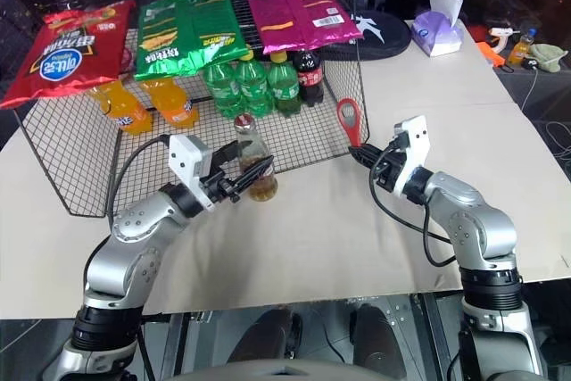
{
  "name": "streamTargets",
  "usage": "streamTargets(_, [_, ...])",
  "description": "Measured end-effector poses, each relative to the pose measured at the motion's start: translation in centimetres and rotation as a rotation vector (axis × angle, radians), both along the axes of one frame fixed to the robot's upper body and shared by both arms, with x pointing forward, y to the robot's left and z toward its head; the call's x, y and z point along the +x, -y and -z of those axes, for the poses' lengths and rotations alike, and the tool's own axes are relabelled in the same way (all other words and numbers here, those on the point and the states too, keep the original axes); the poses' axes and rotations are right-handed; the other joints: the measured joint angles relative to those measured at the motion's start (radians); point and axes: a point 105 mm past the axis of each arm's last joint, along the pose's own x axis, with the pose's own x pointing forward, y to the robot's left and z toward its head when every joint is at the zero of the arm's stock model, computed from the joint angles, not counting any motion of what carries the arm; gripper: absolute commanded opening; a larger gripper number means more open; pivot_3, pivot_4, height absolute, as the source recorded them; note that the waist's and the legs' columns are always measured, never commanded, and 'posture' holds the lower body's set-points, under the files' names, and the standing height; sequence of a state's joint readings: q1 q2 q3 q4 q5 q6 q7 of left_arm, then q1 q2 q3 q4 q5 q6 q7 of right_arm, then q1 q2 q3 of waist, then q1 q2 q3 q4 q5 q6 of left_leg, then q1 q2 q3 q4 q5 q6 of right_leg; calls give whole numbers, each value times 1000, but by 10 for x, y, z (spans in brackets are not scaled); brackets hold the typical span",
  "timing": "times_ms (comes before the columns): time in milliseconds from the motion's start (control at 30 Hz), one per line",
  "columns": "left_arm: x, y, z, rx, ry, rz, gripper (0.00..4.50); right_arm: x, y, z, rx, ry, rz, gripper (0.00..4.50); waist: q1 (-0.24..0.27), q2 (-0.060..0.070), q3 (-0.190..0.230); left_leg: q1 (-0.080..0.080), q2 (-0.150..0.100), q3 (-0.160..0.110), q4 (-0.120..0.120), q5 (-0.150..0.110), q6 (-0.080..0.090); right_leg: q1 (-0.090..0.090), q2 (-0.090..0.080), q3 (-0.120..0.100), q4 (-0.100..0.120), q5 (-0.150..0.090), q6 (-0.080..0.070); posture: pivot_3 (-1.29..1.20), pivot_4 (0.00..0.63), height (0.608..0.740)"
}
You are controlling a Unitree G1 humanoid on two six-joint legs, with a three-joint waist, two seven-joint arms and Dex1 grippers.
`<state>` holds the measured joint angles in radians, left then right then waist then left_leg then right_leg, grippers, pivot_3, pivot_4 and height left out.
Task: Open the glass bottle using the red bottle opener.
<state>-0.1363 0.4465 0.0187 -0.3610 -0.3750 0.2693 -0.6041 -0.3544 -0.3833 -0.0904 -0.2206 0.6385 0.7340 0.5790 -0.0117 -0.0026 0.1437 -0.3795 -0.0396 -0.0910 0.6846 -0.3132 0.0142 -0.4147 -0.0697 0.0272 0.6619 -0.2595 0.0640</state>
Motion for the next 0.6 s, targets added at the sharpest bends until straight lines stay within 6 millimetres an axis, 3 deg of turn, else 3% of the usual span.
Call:
streamTargets(167, [-3, -1, 3, -20, 6, -4, 2337, 0, 0, 0, -1, 1, 2, 0, 1, 0, 0, 0, 0, 0, 0, 0, 0, 0, 0, 0, 0, 0, 0, 0, 150, 740])
streamTargets(233, [-4, -1, 3, -34, 5, -8, 3337, 0, 0, 0, -1, 4, 2, 0, 1, 0, 0, 0, 0, 0, 0, 0, 0, 0, 0, 0, 0, 0, 0, 0, 150, 740])
streamTargets(333, [-6, 1, 9, -46, -19, 7, 4458, 1, 0, 0, 0, 5, 4, 0, 0, 0, 0, 0, 0, 0, 0, 0, 0, 0, 0, 0, 0, 0, 0, 0, 150, 740])
streamTargets(600, [-7, -1, 13, -97, -44, 0, 4458, 1, 0, -1, 0, 14, 8, 0, -2, 0, 0, 0, 0, 0, 0, 0, 0, 0, 0, 0, 0, 0, 0, 0, 150, 740])
